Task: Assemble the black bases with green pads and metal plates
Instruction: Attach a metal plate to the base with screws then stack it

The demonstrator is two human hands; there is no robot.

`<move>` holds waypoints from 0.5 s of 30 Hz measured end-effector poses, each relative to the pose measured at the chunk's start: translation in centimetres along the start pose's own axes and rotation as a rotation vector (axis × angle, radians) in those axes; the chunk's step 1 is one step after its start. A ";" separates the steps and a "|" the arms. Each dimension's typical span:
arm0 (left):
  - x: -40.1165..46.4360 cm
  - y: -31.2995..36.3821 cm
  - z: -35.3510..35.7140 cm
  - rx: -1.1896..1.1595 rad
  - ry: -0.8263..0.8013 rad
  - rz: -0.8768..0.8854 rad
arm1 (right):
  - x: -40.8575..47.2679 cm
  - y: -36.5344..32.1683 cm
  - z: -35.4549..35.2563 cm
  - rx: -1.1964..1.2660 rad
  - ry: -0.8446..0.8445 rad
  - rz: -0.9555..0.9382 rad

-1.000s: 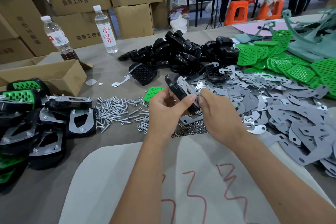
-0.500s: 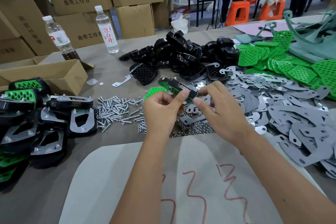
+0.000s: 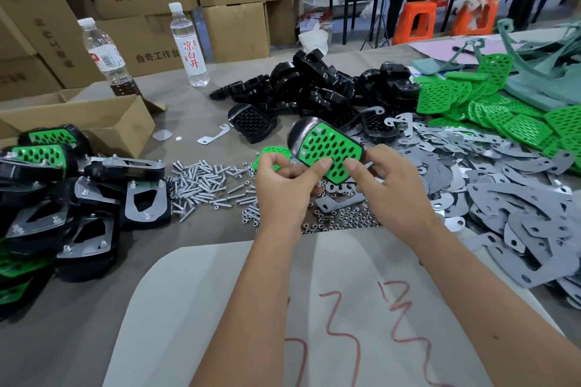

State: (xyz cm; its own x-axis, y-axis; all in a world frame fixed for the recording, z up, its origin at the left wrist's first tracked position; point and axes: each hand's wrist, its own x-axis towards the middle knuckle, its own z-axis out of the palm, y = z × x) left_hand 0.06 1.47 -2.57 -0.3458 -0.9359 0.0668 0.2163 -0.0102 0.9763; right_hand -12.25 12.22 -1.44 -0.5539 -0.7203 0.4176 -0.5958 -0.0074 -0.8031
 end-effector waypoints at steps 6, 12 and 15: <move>-0.3 0.1 -0.3 0.069 -0.056 0.066 | -0.4 0.4 -0.1 -0.072 0.038 0.111; -0.3 1.0 -0.8 0.100 -0.074 0.004 | -0.2 0.2 0.9 0.178 -0.020 0.230; 0.2 1.8 -1.3 0.128 0.011 0.006 | -0.1 -0.5 2.1 0.336 -0.016 0.341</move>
State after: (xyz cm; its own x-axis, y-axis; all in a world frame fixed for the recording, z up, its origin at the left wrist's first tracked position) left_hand 1.56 0.83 -1.07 -0.3350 -0.9396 0.0709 0.1000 0.0394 0.9942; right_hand -10.68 10.87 -2.03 -0.6748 -0.7309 0.1023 -0.1596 0.0092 -0.9871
